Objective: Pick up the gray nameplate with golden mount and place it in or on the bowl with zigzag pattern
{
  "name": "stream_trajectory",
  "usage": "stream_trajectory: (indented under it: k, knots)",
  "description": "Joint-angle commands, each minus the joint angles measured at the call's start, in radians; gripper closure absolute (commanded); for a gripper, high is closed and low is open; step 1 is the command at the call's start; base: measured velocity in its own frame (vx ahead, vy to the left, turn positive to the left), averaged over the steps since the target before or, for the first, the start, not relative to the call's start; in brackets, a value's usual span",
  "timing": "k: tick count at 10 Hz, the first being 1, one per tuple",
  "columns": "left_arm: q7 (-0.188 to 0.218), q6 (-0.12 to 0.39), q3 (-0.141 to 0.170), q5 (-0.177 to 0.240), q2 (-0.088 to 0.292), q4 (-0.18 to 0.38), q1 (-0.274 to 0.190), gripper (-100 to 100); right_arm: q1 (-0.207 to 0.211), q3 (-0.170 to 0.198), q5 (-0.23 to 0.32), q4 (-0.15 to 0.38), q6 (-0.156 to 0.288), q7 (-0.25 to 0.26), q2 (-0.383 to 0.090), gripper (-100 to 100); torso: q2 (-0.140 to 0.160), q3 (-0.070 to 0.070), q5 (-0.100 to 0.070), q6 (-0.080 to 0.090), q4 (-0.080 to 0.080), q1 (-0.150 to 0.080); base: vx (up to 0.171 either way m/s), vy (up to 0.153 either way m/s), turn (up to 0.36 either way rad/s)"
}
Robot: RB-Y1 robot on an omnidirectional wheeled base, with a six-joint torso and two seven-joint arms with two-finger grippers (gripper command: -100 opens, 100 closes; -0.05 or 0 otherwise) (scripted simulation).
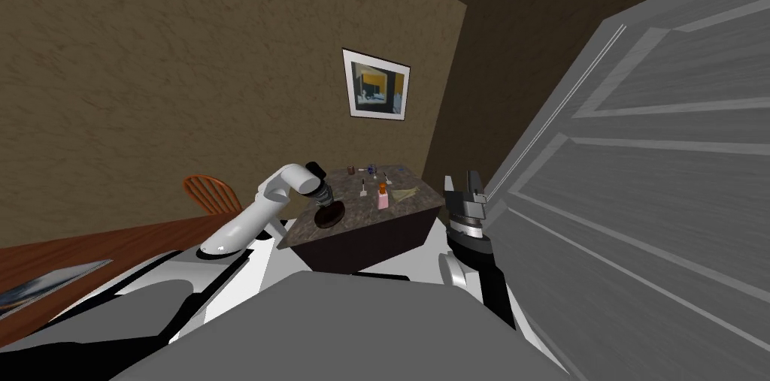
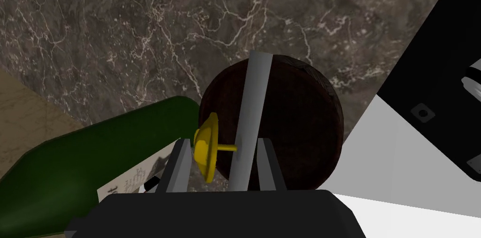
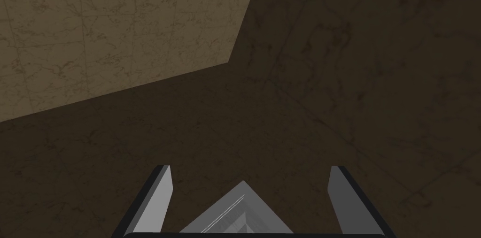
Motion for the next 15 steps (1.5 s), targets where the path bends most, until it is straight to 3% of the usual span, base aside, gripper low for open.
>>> stream_trajectory:
  k: [1,3,4,5,9,10,11,13,14,15]
  knots:
    - [0.027,0.045,0.022,0.032,0.018,0.015,0.019,100,0.000,0.000,0.000,0.000,0.000,0.000,0.000,0,0.000,0.000,0.000,0.000,0.000,0.000,0.040,-0.066,-0.102]
    - [0.038,0.080,0.035,0.047,0.027,0.021,0.029,100,0.000,0.000,0.000,0.000,0.000,0.000,0.000,0,0.000,0.000,0.000,0.000,0.000,0.001,0.018,-0.048,-0.045]
    - [0.036,0.069,0.032,0.044,0.025,0.016,0.025,100,0.000,0.000,0.000,0.000,0.000,0.000,0.000,0,0.001,0.000,0.001,0.000,0.000,0.002,0.002,-0.015,0.001]
    - [0.037,0.074,0.033,0.045,0.025,0.017,0.025,-100,0.000,0.000,0.000,0.000,0.000,0.000,0.000,0,0.001,0.001,0.001,0.000,0.000,0.004,0.000,0.000,0.000]
    - [0.037,0.074,0.033,0.045,0.025,0.017,0.025,-100,0.000,0.000,0.000,0.000,0.000,0.000,0.000,0,0.002,0.001,0.001,0.000,0.001,0.005,0.000,0.000,0.000]
    - [0.037,0.074,0.033,0.045,0.025,0.017,0.025,0,0.000,0.000,0.000,0.000,0.000,0.000,0.000,0,0.002,0.001,0.001,0.000,0.001,0.005,0.000,0.000,0.000]
    - [0.071,0.085,0.033,0.079,0.048,-0.017,0.023,-100,0.000,0.000,0.000,0.000,0.000,0.000,0.000,0,0.002,0.001,0.001,0.000,0.001,0.005,0.027,0.005,0.029]
    - [0.129,0.109,0.035,0.140,0.094,-0.078,0.019,-100,0.000,0.000,0.000,0.000,0.000,0.000,0.000,0,-0.001,-0.001,0.001,0.000,0.000,0.005,0.059,0.004,0.058]
    - [0.137,0.109,0.035,0.147,0.094,-0.086,0.019,-100,0.000,0.000,0.000,0.000,0.000,0.000,0.000,0,-0.001,-0.001,0.001,0.000,0.000,0.004,0.011,-0.020,0.053]
    - [0.171,0.120,0.035,0.180,0.117,-0.120,0.017,-100,0.000,0.000,0.000,0.000,0.000,0.000,0.000,0,0.000,0.000,0.001,0.000,0.000,0.004,0.008,-0.010,0.030]
